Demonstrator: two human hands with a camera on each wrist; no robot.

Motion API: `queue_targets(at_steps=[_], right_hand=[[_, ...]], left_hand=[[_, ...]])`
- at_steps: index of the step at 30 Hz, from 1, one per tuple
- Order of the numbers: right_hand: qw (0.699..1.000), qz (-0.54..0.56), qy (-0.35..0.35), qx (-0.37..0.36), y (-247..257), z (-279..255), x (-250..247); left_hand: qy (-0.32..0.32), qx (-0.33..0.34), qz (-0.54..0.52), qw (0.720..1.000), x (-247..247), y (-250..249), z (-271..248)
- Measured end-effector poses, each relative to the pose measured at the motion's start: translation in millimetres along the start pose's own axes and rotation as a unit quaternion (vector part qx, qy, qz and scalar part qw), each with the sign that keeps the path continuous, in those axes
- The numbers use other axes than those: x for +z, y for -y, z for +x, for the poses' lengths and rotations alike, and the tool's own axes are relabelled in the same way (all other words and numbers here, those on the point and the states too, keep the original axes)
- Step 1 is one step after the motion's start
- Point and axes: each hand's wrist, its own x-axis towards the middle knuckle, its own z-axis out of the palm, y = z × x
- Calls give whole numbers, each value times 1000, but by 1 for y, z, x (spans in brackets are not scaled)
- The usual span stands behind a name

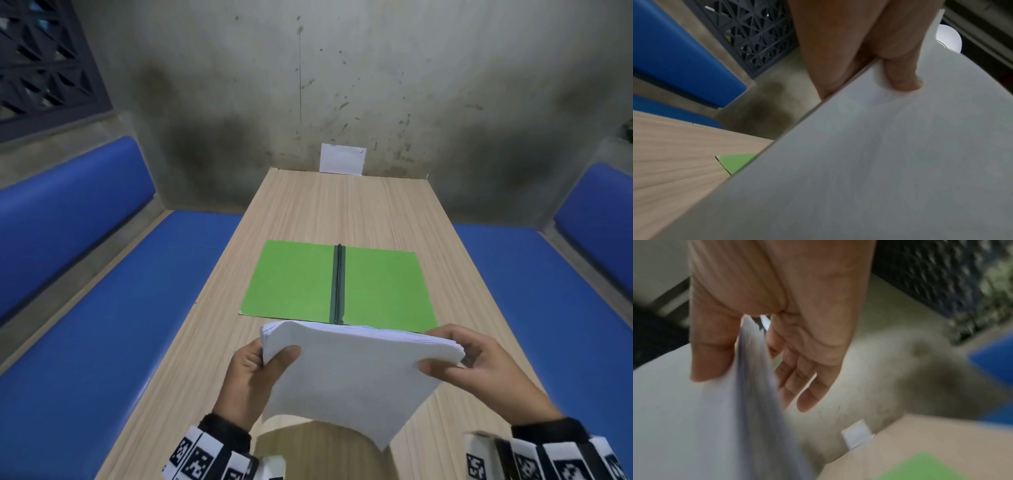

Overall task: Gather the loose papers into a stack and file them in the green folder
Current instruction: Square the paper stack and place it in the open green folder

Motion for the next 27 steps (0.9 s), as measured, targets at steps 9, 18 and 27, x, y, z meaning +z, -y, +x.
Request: queue_targets(at_steps=[9,18,27], right_hand=[[982,167,8,89,-60,-2,43],[966,192,-6,175,-103,0,68],[972,141,-70,174,-110,1,77]], left_hand=[[35,-63,-7,997,-15,38,-8],[58,-165,59,983,-24,76,-2],[20,-170,97,981,-20,87,-2]])
